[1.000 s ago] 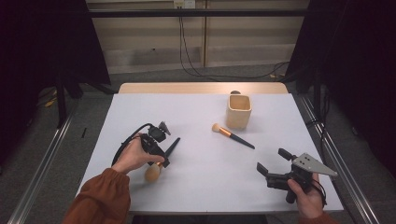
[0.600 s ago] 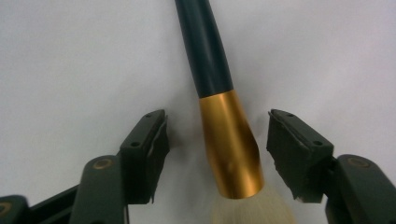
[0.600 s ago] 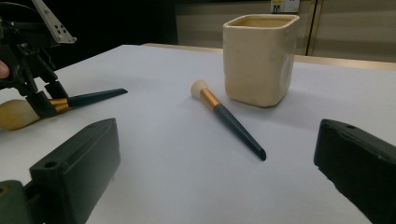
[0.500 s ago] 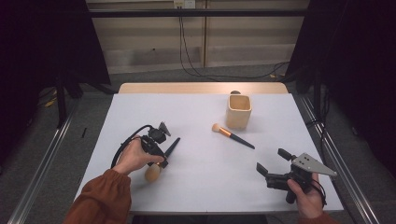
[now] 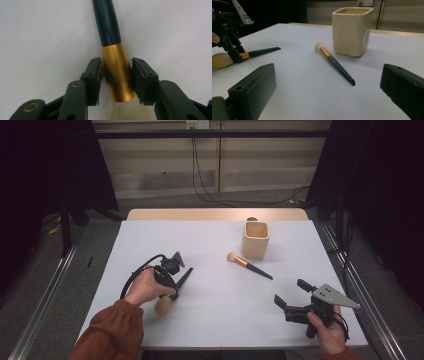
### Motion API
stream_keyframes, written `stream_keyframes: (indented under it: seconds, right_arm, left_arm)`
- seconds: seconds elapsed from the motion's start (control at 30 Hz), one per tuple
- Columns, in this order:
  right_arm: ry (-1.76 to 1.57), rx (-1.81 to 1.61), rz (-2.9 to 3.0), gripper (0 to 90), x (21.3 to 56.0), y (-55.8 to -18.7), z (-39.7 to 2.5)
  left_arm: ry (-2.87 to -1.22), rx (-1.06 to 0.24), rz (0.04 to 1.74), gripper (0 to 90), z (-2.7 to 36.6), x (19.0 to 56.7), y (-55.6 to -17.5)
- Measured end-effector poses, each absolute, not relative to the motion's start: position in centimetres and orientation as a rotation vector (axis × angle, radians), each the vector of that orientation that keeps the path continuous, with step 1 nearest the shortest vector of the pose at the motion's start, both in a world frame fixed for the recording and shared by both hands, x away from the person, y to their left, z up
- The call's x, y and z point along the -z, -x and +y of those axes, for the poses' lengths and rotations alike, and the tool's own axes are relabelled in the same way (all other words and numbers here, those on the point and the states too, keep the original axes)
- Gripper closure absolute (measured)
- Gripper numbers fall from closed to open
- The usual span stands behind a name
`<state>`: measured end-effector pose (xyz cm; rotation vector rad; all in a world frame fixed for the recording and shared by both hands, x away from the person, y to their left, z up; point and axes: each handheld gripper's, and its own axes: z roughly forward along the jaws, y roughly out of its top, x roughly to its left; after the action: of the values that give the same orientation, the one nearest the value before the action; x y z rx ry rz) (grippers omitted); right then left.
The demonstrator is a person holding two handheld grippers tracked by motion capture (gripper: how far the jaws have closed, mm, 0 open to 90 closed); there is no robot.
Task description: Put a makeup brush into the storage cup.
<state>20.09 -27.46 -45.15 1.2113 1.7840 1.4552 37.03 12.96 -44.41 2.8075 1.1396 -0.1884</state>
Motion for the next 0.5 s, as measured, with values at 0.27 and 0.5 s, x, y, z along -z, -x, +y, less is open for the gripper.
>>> stream_keyframes:
  seconds: [0.27, 0.5]
  right_arm:
    - [-1.213, -1.454, 1.784, 0.4, 45.18, -20.08, -27.53]
    - [-1.217, -1.454, 1.783, 0.4, 45.18, -20.11, -27.53]
  left_arm:
    - [-2.815, 0.185, 1.132, 65.8, 12.95, 44.43, -37.06]
    - [-2.786, 0.223, 1.138, 66.1, 13.40, 44.41, -37.29]
